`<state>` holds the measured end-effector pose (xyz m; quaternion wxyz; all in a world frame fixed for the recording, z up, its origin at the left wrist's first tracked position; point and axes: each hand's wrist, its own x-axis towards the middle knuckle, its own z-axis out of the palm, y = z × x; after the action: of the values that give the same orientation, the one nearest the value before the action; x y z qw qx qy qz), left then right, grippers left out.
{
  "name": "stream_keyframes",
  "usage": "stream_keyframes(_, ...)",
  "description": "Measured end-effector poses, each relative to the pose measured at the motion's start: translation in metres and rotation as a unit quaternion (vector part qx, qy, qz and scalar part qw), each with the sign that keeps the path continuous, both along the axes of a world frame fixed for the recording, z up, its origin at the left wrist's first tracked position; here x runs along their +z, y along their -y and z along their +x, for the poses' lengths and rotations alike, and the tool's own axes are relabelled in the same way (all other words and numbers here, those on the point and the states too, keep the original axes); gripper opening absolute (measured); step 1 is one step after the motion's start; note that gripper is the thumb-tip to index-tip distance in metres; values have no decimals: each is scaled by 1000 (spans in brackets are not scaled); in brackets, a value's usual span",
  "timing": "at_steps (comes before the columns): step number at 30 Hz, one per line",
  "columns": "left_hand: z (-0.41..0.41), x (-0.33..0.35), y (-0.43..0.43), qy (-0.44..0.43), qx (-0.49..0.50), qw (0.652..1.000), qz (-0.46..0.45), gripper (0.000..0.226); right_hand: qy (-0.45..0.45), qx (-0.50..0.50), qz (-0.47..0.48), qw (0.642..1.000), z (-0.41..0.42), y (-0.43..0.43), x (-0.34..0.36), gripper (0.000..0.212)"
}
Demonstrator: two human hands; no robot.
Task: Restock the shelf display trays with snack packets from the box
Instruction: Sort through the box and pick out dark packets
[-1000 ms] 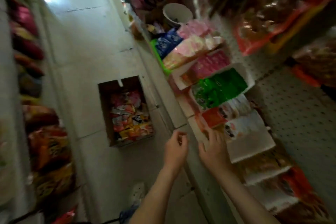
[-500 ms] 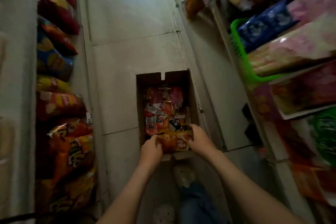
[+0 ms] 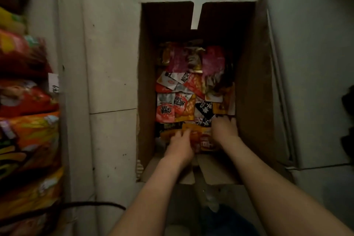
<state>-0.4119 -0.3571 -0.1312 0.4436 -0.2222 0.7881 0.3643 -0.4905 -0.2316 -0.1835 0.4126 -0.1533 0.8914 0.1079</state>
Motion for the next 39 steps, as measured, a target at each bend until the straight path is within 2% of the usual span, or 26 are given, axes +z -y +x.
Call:
stream_keyframes(4, -6, -8, 0, -13, -163, 983, -79, 83, 90, 71, -13, 993, -8, 8, 16, 37)
stream_keyframes(7, -14, -10, 3, -48, -235, 965, -105, 80, 178, 57, -65, 980, -5, 9, 29, 43)
stream_keyframes(10, -27, -2, 8, -59, -271, 954, -115, 63, 145, 124, -106, 976, -5, 8, 50, 49)
stream_keyframes(13, -39, 18, 13, -28, -299, 948, -104, 45, 75, 187, -166, 965, -5, 7, 76, 44)
stream_keyframes(17, -48, 65, 19, -21, -233, 971, -41, 43, 26, 206, -198, 958, -13, 3, 127, 41)
stream_keyframes(19, -55, 97, 21, -37, -237, 971, -26, 42, 23, 185, -204, 961, -19, 0, 160, 42)
stream_keyframes(23, -63, 197, 30, -85, -214, 973, -32, 31, -12, 133, -224, 965, -36, 3, 264, 32)
stream_keyframes(25, -57, 242, 33, -87, -177, 980, -26, 29, -55, 60, -245, 966, -38, 6, 318, 40)
stream_keyframes(27, -43, 296, 39, -81, -104, 991, -12, 31, -109, -52, -270, 955, -35, 6, 378, 63)
stream_keyframes(29, -21, 344, 35, -73, 5, 996, 42, 33, -125, -213, -326, 913, -18, 2, 430, 88)
stream_keyframes(32, 12, 441, 22, -75, 162, 973, 146, 27, -42, -466, -415, 780, 23, -13, 523, 112)
stream_keyframes(33, 18, 458, 16, -80, 192, 962, 174, 29, -2, -512, -422, 748, 37, -17, 534, 114)
stream_keyframes(35, 30, 534, -1, -98, 198, 951, 217, 32, 40, -569, -420, 706, 66, -33, 589, 109)
stream_keyframes(37, 39, 582, -21, -98, 204, 939, 259, 35, 18, -593, -436, 677, 88, -51, 625, 106)
stream_keyframes(39, 44, 625, -40, -99, 191, 933, 289, 35, -1, -624, -463, 630, 104, -77, 668, 107)
